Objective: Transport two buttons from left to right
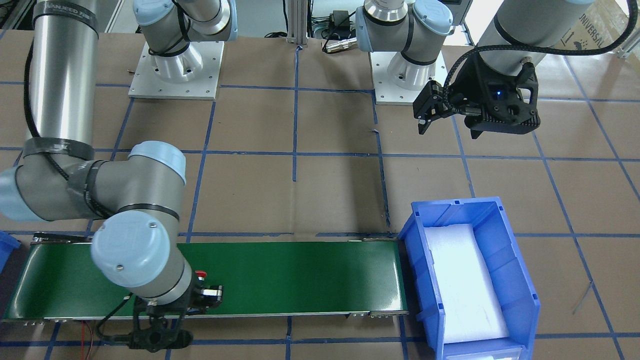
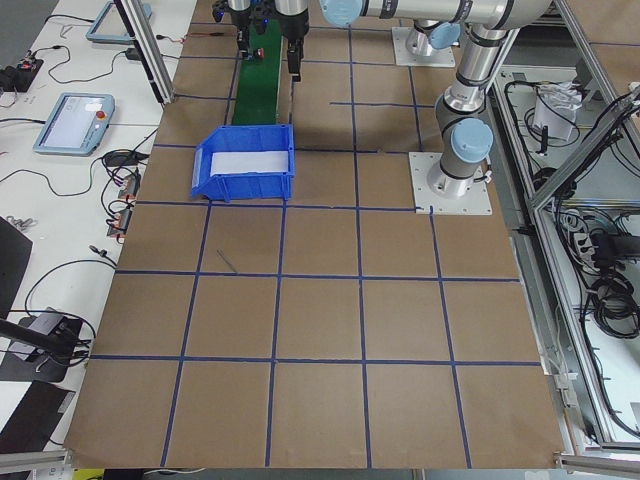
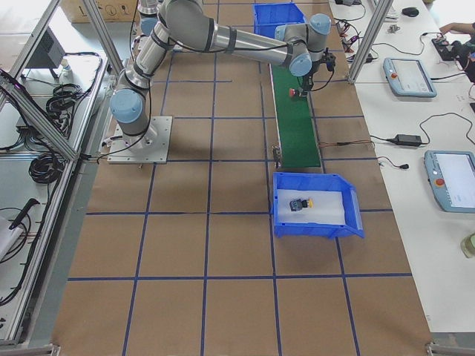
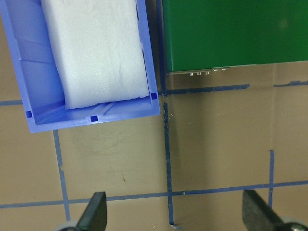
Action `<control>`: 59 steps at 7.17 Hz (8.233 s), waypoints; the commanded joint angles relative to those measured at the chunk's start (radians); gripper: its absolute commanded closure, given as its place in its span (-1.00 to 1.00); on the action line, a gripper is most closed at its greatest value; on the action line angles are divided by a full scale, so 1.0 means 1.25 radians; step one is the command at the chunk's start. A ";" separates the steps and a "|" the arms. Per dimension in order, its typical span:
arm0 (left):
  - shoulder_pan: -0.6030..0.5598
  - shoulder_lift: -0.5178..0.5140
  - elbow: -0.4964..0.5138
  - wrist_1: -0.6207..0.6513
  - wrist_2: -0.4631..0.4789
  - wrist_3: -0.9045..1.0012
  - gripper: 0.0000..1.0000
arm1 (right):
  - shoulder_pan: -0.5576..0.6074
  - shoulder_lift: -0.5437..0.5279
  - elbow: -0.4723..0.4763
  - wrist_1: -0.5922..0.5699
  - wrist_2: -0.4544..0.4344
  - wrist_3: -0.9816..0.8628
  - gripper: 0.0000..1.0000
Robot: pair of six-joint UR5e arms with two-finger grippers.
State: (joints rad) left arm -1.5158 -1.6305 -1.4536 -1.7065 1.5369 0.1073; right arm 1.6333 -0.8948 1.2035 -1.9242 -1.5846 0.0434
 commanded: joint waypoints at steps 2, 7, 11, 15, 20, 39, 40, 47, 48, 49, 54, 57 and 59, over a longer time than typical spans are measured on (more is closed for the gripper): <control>0.001 -0.003 0.001 -0.006 -0.002 -0.001 -1.00 | -0.167 -0.058 -0.004 0.082 -0.011 -0.283 0.84; 0.001 -0.006 0.001 -0.003 -0.004 -0.001 -1.00 | -0.502 -0.131 -0.009 0.150 -0.011 -0.719 0.82; 0.004 -0.009 0.001 -0.004 0.000 -0.001 -1.00 | -0.581 -0.080 -0.095 0.148 0.001 -0.765 0.81; 0.003 -0.008 0.001 -0.001 -0.001 0.000 -1.00 | -0.568 0.035 -0.195 0.117 0.006 -0.760 0.80; 0.004 -0.012 0.002 0.001 -0.001 0.000 -1.00 | -0.540 0.124 -0.197 0.021 0.039 -0.753 0.79; 0.004 -0.012 0.002 0.001 -0.004 0.000 -1.00 | -0.476 -0.084 -0.179 0.209 0.055 -0.750 -0.22; 0.004 -0.012 0.002 0.001 -0.004 0.000 -1.00 | -0.397 -0.134 -0.147 0.214 0.055 -0.727 -0.30; 0.004 -0.014 0.002 0.001 -0.004 -0.001 -1.00 | -0.104 -0.545 0.199 0.348 0.052 -0.175 -0.99; 0.004 -0.014 0.002 0.001 -0.004 -0.001 -1.00 | -0.103 -0.569 0.231 0.347 0.047 -0.172 -0.99; 0.004 -0.014 0.002 0.001 -0.004 -0.001 -1.00 | -0.099 -0.569 0.231 0.345 0.045 -0.166 -0.99; 0.004 -0.014 0.002 0.001 -0.004 0.000 -1.00 | -0.086 -0.562 0.242 0.335 0.009 -0.140 -0.99; 0.012 -0.009 0.002 0.001 -0.001 0.000 -1.00 | -0.087 -0.562 0.253 0.337 0.009 -0.149 -0.99; 0.014 -0.022 0.002 0.012 -0.001 0.000 -1.00 | -0.087 -0.564 0.274 0.337 0.007 -0.156 -0.99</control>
State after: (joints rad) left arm -1.5005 -1.6434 -1.4511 -1.7026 1.5372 0.1074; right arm 1.5250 -1.5983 1.5305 -1.5024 -1.5749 -0.1464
